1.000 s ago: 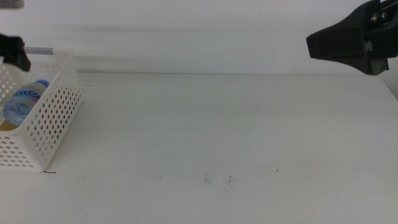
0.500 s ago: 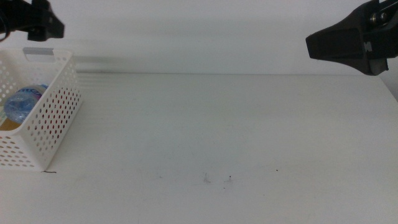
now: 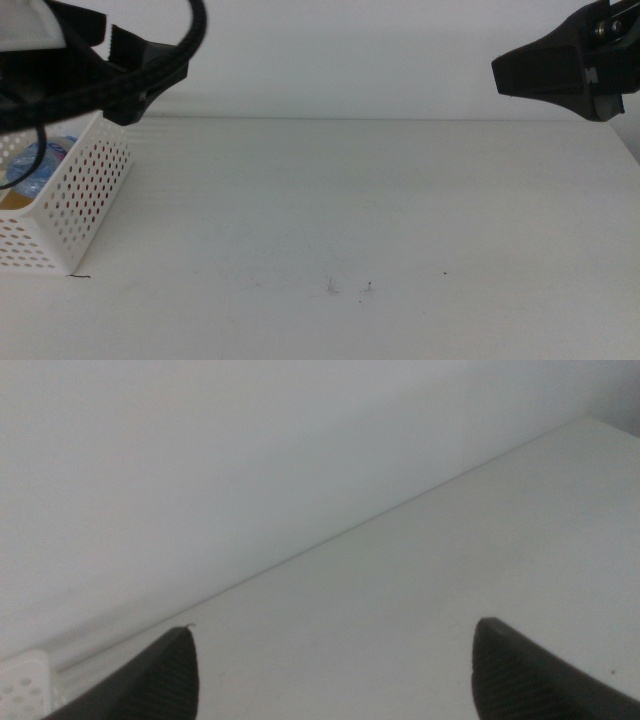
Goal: Use arms to grab the bottles and put them into the dustbin to the left of the table.
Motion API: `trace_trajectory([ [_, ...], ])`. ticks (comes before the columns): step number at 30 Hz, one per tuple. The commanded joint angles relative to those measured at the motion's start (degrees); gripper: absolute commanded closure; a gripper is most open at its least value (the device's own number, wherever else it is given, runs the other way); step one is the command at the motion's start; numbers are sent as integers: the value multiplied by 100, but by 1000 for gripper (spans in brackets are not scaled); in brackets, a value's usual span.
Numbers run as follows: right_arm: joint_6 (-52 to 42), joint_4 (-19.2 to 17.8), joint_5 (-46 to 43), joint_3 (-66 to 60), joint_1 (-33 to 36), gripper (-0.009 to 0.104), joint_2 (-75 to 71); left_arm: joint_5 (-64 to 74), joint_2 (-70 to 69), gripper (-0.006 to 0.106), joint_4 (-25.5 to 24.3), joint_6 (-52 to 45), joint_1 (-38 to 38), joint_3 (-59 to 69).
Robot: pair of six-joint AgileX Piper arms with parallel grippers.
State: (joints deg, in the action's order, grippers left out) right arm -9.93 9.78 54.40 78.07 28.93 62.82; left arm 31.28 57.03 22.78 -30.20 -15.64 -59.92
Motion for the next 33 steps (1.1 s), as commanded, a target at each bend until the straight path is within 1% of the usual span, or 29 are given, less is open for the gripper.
trace_trajectory([
  [1, -38, -23, -42, 48, -44, 8, -26, -181, -115, 7, 35, 75, -50, 68],
  [8, -38, -23, -42, 48, -44, 8, -26, -309, -138, 7, 149, 75, -50, 68],
  [15, -38, -23, -42, 48, -44, 8, -26, -415, -138, 7, 145, 75, -50, 68],
  [19, -38, -23, -42, 48, -44, 8, -26, -620, -138, 7, 257, 145, -50, 117],
  [20, -38, -23, -42, 48, -44, 8, -26, -671, -138, 7, 155, 276, -50, 128],
  [21, -38, -23, -42, 48, -44, 8, -26, -692, -138, 7, -146, 591, -50, 128],
  [23, -38, -23, -42, 48, -44, 8, -26, -680, -180, 7, -916, 1441, -104, 128],
  [24, -38, -23, -42, 48, -44, 8, -26, -680, -225, 7, -1393, 1912, -152, 128],
  [26, -38, -23, -42, 48, -44, 8, -26, -680, -294, 7, -2137, 2524, -213, 128],
  [27, -38, -23, -42, 48, -44, 8, -26, -680, -322, 7, -2329, 2729, -213, 128],
  [28, -38, -23, -42, 48, -44, 8, -26, -680, -322, 7, -2419, 2831, -213, 128],
  [33, -38, -23, -42, 48, -44, 8, -26, -715, -367, 7, -2449, 2901, -213, 128],
])
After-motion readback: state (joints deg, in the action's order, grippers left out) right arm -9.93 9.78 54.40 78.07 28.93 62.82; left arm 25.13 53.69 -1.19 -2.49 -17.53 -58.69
